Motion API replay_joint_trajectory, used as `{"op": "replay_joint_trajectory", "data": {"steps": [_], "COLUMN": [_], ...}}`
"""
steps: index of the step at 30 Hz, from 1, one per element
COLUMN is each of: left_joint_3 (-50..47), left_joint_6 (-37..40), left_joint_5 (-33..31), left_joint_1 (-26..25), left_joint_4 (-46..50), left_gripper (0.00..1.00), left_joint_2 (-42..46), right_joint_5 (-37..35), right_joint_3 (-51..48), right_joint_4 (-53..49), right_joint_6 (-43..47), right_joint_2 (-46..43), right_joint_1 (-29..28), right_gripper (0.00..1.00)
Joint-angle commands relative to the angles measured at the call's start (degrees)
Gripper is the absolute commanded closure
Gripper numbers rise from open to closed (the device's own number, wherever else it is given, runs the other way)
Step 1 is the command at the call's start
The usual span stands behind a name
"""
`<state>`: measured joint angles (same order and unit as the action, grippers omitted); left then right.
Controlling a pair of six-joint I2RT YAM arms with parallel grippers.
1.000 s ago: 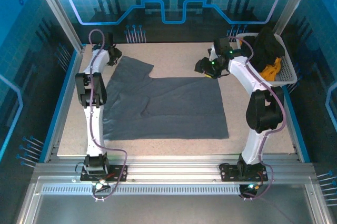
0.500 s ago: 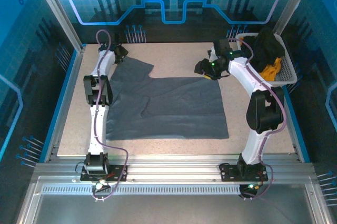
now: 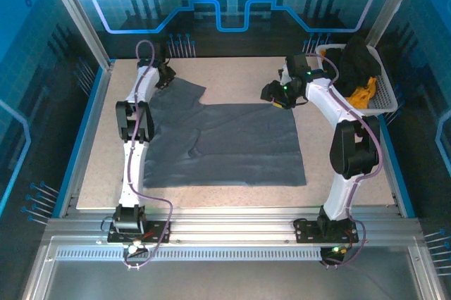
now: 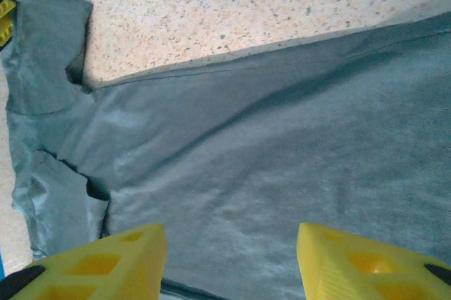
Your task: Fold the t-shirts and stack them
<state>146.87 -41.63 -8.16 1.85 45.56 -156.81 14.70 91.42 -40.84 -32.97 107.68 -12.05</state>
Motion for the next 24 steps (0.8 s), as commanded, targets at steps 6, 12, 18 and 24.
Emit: {"op": "replay_joint_trajectory", "data": {"steps": [6, 12, 18, 24], "left_joint_3": [-0.7, -8.5, -17.1, -20.6], "left_joint_6": [2.2, 2.3, 1.9, 2.1], "left_joint_5": [2.5, 3.8, 6.5, 8.0], "left_joint_1": [-3.1, -4.3, -4.2, -4.0], "left_joint_4": [6.7, -0.3, -4.4, -5.7], "left_gripper": [1.0, 1.0, 1.0, 1.0], "left_joint_2": [2.4, 11.8, 18.1, 21.0], "right_joint_5": [-15.7, -22.6, -21.6, -18.3], "right_joint_3": [6.5, 16.6, 24.0, 29.8], "right_joint_4": [-4.5, -7.4, -11.7, -13.6], "right_joint_6": [-2.3, -0.8, -0.3, -0.6], "right_joint_2": [6.2, 16.1, 24.2, 29.9], "right_joint_1": [2.2, 3.9, 6.4, 7.0], "right_gripper": [0.5, 0.54, 0.52, 0.55]}}
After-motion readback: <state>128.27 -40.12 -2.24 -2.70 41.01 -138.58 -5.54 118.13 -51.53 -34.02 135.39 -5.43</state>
